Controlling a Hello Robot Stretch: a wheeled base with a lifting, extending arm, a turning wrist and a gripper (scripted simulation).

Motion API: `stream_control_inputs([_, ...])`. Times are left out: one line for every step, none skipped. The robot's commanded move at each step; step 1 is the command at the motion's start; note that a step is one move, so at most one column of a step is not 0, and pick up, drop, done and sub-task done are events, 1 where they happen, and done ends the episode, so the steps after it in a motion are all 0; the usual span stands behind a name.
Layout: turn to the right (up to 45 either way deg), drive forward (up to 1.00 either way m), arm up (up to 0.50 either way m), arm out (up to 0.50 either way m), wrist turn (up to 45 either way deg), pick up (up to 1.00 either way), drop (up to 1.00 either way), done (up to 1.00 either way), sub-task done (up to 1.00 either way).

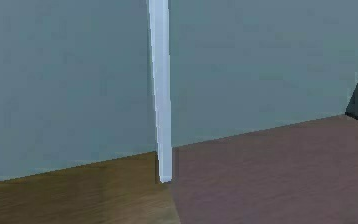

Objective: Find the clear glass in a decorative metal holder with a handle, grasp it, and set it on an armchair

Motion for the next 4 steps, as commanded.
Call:
stream_control_inputs([0.0,0.05,0.00,0.00,0.0,0.00,0.00,0.00,0.00])
stream_control_inputs([45.0,0.00,0.00,0.00,0.0,0.00,0.00,0.00,0.00])
stream_control_inputs([30.0,0.00,0.00,0.00,0.0,0.00,0.00,0.00,0.00])
stream_control_inputs([0.0,0.60,0.00,0.00,0.0,0.00,0.00,0.00,0.00])
